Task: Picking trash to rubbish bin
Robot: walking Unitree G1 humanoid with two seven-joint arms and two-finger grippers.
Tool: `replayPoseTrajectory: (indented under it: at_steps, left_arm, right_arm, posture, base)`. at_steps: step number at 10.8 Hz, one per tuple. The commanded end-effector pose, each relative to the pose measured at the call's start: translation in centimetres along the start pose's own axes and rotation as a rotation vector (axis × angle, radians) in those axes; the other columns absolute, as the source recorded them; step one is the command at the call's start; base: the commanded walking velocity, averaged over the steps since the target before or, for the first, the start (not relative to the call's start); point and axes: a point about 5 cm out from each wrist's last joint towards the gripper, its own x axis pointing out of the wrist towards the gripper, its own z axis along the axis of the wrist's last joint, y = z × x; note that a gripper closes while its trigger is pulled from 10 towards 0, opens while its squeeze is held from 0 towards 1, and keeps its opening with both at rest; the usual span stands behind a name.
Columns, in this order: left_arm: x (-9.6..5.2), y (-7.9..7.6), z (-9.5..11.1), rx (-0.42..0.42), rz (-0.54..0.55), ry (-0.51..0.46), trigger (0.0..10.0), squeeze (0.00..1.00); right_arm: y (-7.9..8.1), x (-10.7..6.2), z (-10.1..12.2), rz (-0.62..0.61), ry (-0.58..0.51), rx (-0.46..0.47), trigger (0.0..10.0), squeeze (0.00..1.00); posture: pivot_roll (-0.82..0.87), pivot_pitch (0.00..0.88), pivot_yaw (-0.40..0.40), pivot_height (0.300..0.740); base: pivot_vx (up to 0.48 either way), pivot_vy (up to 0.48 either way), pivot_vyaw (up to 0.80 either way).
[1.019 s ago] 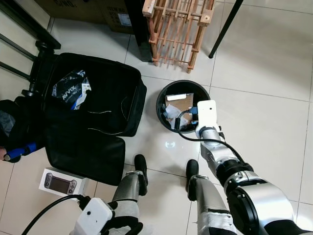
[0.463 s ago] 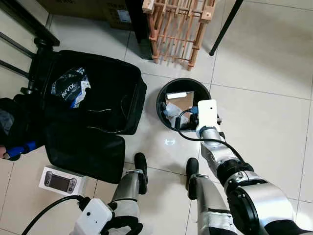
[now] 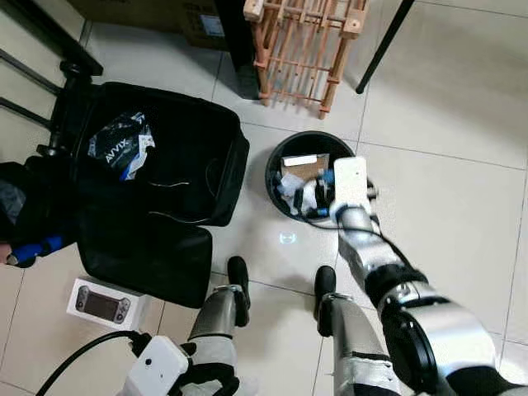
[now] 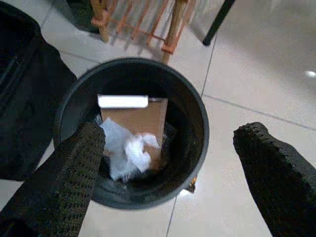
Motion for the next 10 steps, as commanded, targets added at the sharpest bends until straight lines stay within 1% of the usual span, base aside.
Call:
replayPoseTrajectory:
  at_steps: [1, 4, 5, 6, 7, 8, 9, 10]
  left_arm:
    - [-0.3, -0.6, -1.0, -0.036, -0.011, 0.051, 10.0, 0.00]
    - [0.2, -0.3, -1.0, -0.030, -0.013, 0.045, 10.0, 0.00]
    - [0.7, -0.1, -0.9, -0.024, -0.015, 0.035, 10.0, 0.00]
    - [1.0, 0.1, -0.7, -0.020, -0.014, 0.027, 10.0, 0.00]
    - [1.9, 0.7, -0.1, -0.004, -0.010, -0.006, 10.0, 0.00]
    - [3.2, 1.6, 0.8, 0.022, -0.014, -0.050, 10.0, 0.00]
    - [3.5, 1.8, 1.0, 0.027, -0.017, -0.059, 10.0, 0.00]
    - [4.7, 2.3, 2.0, 0.053, -0.036, -0.100, 10.0, 0.00]
  right_arm:
    - [0.5, -0.8, -2.2, 0.017, 0.077, 0.002, 10.0, 1.00]
    - [-0.1, -0.9, -2.9, 0.003, 0.083, -0.008, 10.0, 1.00]
    - [-0.5, -0.9, -2.8, -0.005, 0.079, -0.011, 10.0, 0.69]
    - [-0.7, -0.8, -2.8, -0.012, 0.072, -0.014, 10.0, 0.00]
    - [-1.7, -0.7, -2.7, -0.045, 0.049, -0.031, 10.0, 0.00]
    - [-3.5, -0.7, -2.6, -0.102, 0.018, -0.025, 10.0, 0.00]
    - [-4.0, -0.7, -2.5, -0.113, 0.010, -0.023, 10.0, 0.00]
    - [-5.3, -0.9, -2.3, -0.140, -0.038, -0.026, 10.0, 0.00]
  posture:
    - [0.40, 0.728, 0.136, 0.740]
    - [0.38, 0.712, 0.132, 0.740]
    - [0.37, 0.687, 0.123, 0.740]
    - [0.36, 0.668, 0.117, 0.740]
    - [0.34, 0.631, 0.109, 0.740]
    - [0.30, 0.571, 0.101, 0.740]
    - [0.30, 0.563, 0.100, 0.740]
    - [0.26, 0.505, 0.095, 0.740]
  base:
    - [0.000, 0.000, 0.00]
    - [0.000, 0.000, 0.00]
    - [0.000, 0.000, 0.00]
    - [0.000, 0.000, 0.00]
    - [0.000, 0.000, 0.00]
    - [0.000, 0.000, 0.00]
    - [0.000, 0.000, 0.00]
    - [0.000, 0.000, 0.00]
